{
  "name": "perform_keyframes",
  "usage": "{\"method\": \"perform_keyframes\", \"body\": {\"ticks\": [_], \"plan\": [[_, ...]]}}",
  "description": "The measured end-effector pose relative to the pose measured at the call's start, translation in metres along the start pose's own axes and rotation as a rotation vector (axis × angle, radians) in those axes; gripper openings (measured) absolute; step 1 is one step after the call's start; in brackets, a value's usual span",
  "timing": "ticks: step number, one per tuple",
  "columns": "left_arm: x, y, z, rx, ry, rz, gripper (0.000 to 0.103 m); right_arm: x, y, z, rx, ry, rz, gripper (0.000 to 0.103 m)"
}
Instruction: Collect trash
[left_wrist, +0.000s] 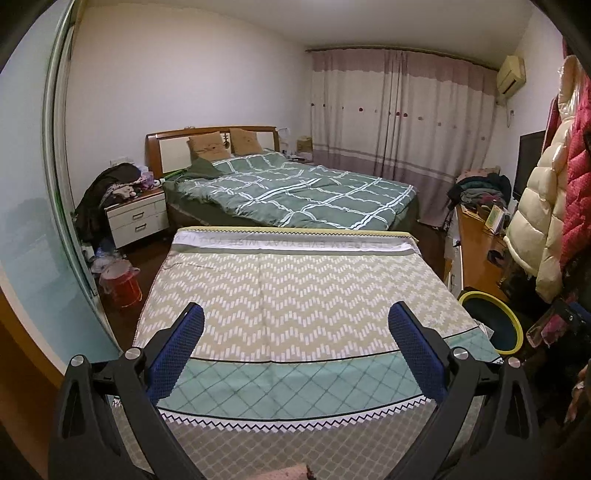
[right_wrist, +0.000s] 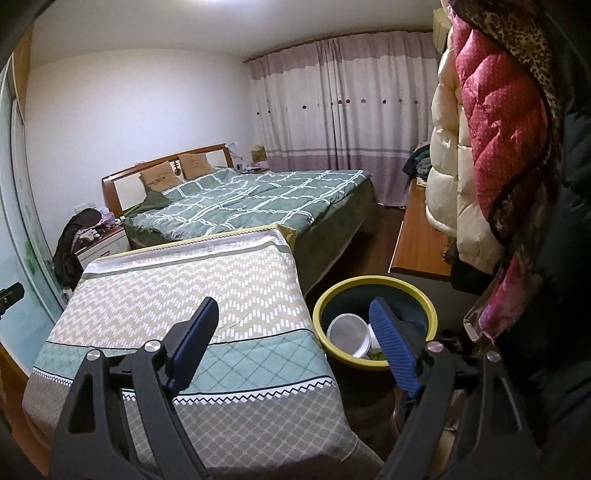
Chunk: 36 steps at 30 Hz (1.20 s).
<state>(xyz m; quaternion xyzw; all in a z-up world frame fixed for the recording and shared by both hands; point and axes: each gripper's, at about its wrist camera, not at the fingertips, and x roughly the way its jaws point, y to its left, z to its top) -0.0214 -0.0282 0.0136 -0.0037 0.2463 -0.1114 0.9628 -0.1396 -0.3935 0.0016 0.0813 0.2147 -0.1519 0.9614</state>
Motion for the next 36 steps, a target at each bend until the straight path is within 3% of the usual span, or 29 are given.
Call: {"method": "perform_keyframes", "body": {"ticks": [9, 36], "plan": [[0.007, -0.002, 0.001, -0.012, 0.0, 0.035, 0.098, 0.011, 0.007, -0.001, -0.012, 0.02, 0.018, 0.08], [0.01, -0.004, 0.002, 0.0, 0.009, 0.021, 0.098, 0.019, 0.012, -0.002, -0.015, 0.03, 0.023, 0.081]]}}
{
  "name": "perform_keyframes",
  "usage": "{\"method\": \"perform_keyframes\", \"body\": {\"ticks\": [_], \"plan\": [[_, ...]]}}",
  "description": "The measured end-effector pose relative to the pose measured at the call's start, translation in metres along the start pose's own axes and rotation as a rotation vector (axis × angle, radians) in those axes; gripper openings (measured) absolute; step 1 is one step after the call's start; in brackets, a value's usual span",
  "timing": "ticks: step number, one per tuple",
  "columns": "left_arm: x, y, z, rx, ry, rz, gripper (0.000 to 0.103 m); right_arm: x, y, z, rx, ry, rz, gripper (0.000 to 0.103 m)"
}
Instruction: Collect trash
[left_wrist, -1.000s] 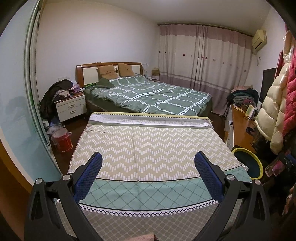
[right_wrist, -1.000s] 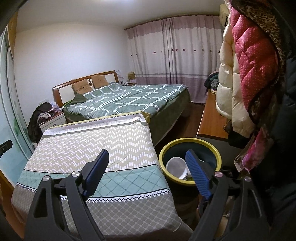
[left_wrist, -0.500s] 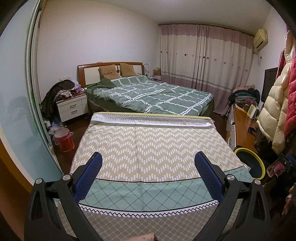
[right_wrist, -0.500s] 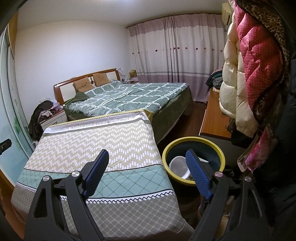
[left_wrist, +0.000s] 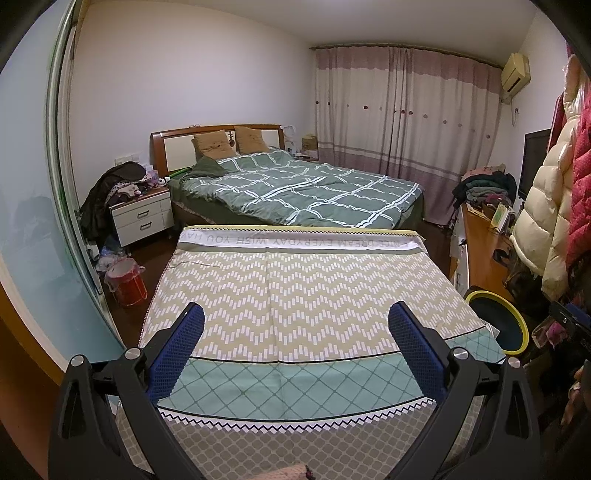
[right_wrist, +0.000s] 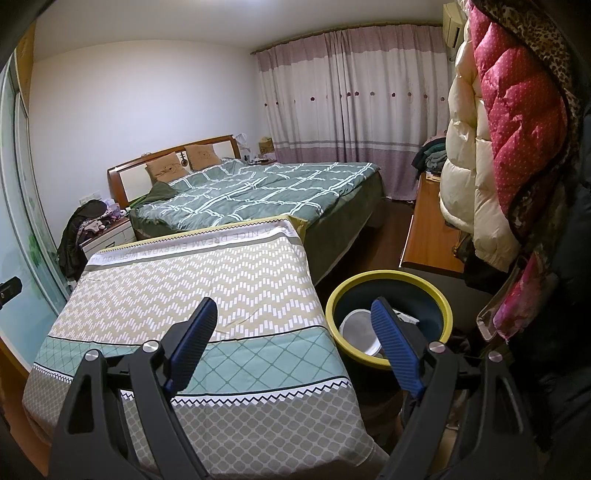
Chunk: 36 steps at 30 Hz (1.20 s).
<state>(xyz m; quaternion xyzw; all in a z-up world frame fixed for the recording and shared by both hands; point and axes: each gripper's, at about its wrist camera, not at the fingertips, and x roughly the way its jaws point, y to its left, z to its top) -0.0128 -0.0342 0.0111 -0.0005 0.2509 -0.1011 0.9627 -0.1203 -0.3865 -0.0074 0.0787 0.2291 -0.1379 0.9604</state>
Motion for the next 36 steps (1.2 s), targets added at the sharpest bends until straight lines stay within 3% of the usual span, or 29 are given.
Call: {"method": "perform_keyframes", "body": {"ticks": [36], "plan": [[0.0082, 0.0074, 0.0013, -0.008, 0.018, -0.006, 0.098, 0.0071, 0.008, -0.0015, -0.004, 0.007, 0.006, 0.081]]}}
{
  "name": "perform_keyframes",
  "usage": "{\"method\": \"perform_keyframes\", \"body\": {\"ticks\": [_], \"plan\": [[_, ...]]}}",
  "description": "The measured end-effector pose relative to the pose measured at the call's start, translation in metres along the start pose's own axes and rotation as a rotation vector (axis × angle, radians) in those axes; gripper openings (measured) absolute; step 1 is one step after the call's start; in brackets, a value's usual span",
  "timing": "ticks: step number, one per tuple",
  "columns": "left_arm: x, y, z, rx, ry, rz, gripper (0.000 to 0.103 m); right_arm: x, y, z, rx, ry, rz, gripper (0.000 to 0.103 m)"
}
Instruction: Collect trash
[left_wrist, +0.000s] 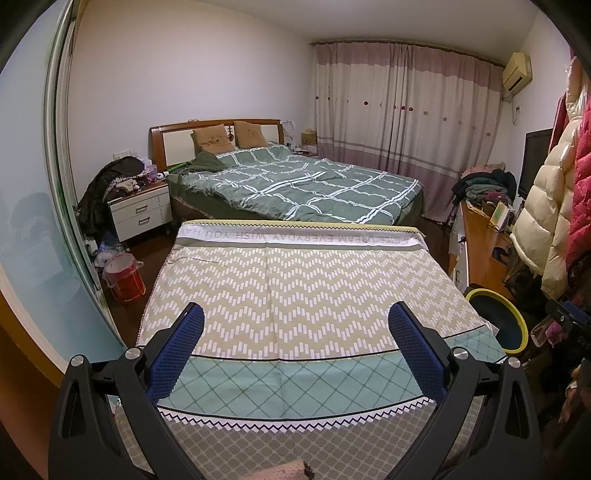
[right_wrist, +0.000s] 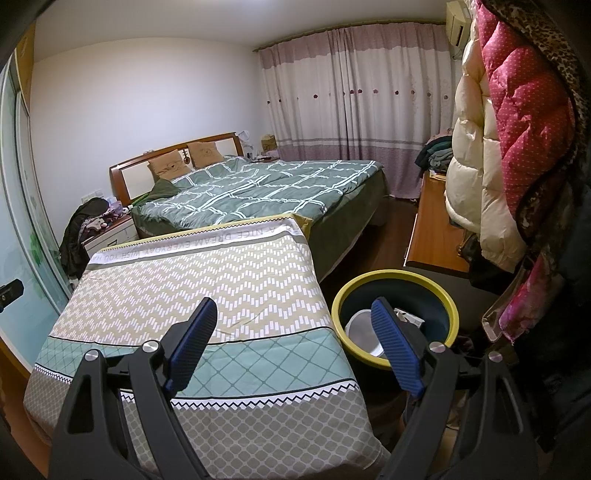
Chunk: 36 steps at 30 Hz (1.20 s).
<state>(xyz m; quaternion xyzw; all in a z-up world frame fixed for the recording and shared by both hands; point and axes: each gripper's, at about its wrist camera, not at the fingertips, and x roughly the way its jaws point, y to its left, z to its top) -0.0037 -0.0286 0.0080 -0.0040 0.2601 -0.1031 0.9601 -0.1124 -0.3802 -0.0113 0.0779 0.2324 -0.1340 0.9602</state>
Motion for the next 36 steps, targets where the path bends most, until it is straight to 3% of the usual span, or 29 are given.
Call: {"method": "perform_keyframes", "body": {"ticks": [36], "plan": [[0.011, -0.007, 0.0, 0.043, 0.005, 0.029, 0.098, 0.009, 0.003, -0.001, -0.003, 0.019, 0.005, 0.081]]}}
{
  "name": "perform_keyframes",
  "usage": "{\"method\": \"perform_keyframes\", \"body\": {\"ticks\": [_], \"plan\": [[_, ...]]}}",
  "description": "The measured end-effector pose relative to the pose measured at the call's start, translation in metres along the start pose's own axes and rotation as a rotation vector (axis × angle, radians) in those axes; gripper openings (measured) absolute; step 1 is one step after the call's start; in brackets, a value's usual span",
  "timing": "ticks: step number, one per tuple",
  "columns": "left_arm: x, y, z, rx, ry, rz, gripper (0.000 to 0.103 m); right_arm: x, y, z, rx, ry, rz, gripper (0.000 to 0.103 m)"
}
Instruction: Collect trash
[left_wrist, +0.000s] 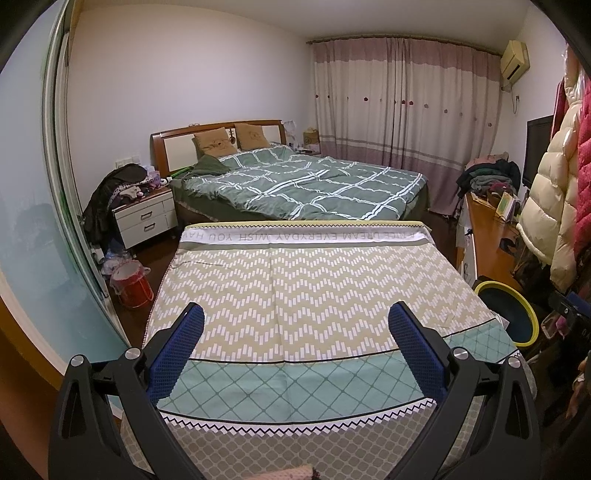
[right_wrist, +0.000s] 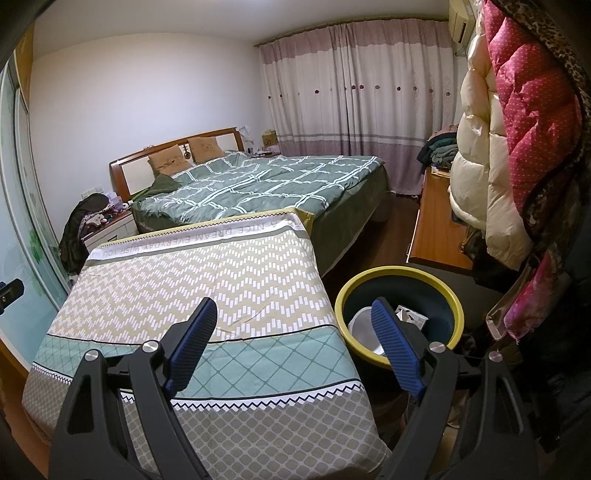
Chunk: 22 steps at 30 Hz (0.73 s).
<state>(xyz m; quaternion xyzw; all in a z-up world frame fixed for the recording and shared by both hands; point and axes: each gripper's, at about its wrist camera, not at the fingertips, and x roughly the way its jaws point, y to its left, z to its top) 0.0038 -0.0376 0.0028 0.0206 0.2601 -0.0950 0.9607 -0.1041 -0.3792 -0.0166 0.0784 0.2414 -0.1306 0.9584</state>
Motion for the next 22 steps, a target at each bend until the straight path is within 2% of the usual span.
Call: {"method": "perform_keyframes", "body": {"ticks": [15, 18, 22], "plan": [[0.016, 0.002, 0.003, -0.006, 0.018, 0.003, 0.098, 0.013, 0.003, 0.003, -0.01, 0.025, 0.012, 0.081], [0.042, 0.008, 0.008, -0.009, 0.07, -0.013, 0.098, 0.031, 0.009, 0.011, -0.034, 0.049, 0.048, 0.086], [0.101, 0.022, 0.016, -0.015, 0.144, 0.028, 0.098, 0.081, 0.022, 0.021, -0.051, 0.101, 0.097, 0.088]]}}
